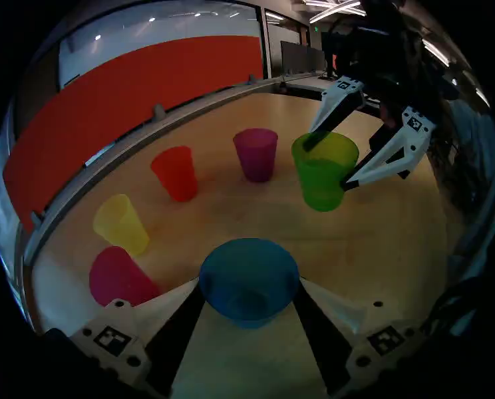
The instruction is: Pour water
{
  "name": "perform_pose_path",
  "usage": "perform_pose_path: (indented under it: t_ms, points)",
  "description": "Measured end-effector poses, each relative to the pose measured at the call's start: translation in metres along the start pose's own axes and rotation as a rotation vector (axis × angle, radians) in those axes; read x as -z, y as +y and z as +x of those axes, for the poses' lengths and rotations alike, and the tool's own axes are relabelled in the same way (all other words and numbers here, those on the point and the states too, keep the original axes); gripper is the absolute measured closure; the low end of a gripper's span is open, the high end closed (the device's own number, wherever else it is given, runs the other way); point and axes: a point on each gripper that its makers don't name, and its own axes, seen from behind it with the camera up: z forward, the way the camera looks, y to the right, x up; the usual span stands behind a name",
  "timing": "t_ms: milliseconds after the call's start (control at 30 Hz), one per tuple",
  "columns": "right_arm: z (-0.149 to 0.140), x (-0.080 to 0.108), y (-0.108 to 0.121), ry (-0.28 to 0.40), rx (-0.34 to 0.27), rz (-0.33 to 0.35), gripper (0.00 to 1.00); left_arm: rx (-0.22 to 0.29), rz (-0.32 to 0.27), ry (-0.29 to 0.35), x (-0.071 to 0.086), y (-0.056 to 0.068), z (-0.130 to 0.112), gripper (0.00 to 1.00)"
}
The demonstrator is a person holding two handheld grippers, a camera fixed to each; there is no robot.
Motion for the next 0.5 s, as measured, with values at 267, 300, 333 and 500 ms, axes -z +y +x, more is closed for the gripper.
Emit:
perform_pose_path:
  t_ms: [267,300,333,500]
  points:
    - [-0.002,-0.004,0.0,-0.004,0.005,-0.004,0.09,0.01,-0.004,0.009,-0.001,0.002,-0.002,0.13]
    - [-0.002,-0.005,0.0,-0.004,0.006,-0.004,0.09,0.012,-0.005,0.009,-0.001,0.003,-0.003,0.13]
    - [-0.002,-0.005,0.0,-0.004,0.007,-0.005,0.09,0.014,-0.006,0.007,-0.001,0.003,-0.004,0.13]
    - [-0.002,-0.006,-0.001,-0.005,0.011,-0.008,0.09,0.024,-0.008,-0.003,0.0,0.004,-0.012,0.13]
